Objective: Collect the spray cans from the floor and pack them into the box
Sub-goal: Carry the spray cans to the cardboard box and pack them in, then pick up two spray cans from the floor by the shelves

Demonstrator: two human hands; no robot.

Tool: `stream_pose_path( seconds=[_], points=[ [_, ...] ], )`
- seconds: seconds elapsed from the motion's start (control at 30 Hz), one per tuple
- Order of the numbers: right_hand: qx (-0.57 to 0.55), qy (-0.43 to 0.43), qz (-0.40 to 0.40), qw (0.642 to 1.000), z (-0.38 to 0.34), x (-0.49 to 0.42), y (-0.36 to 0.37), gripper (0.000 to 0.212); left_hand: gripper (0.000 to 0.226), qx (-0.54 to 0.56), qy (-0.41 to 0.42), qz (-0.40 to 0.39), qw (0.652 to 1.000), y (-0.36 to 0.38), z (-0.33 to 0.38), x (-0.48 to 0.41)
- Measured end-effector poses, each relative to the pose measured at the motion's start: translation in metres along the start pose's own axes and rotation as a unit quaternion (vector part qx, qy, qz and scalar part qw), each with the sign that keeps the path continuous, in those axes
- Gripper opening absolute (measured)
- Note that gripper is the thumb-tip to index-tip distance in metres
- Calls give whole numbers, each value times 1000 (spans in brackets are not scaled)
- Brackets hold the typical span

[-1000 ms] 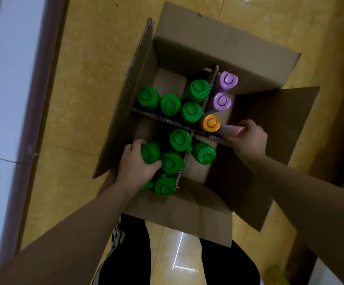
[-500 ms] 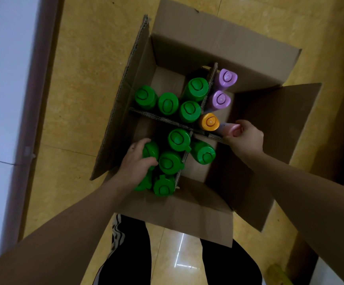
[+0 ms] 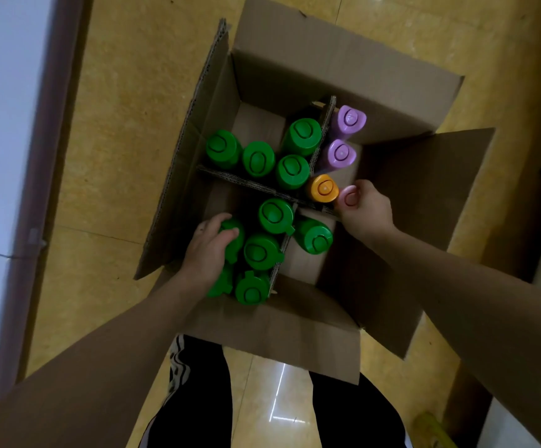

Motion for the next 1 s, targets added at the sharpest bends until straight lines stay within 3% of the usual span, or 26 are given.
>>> stream_pose_path(
  seconds=[0.17,0.27,0.5,0.7,1.0],
  points=[
    [16,12,-16,1000,-2,5,-2,84,83,48,-27,-17,998,-3,1,4],
    [27,3,-8,1000,-3,11,-6,92,85,86,-34,-28,995,-7,5,5],
    [44,-17,11,999,-14,35,-13,82,95,55,0,-24,998,-22,14,14],
    [43,-34,44,998,-35,68,-20,67,67,-76,80,-7,994,-30,41,39],
    [63,-64,68,994,-86,156,-75,67,70,-172,148,-21,974,-56,116,110]
  ],
)
Point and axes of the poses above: each hand's wrist, its own x-axis away from the middle knuckle, its own y-axis out of the palm, z = x × y, the point moved 4 cm from there along -x, towards the middle knuckle, and after that the axes turned 6 degrees about x, right-handed, at the moved point
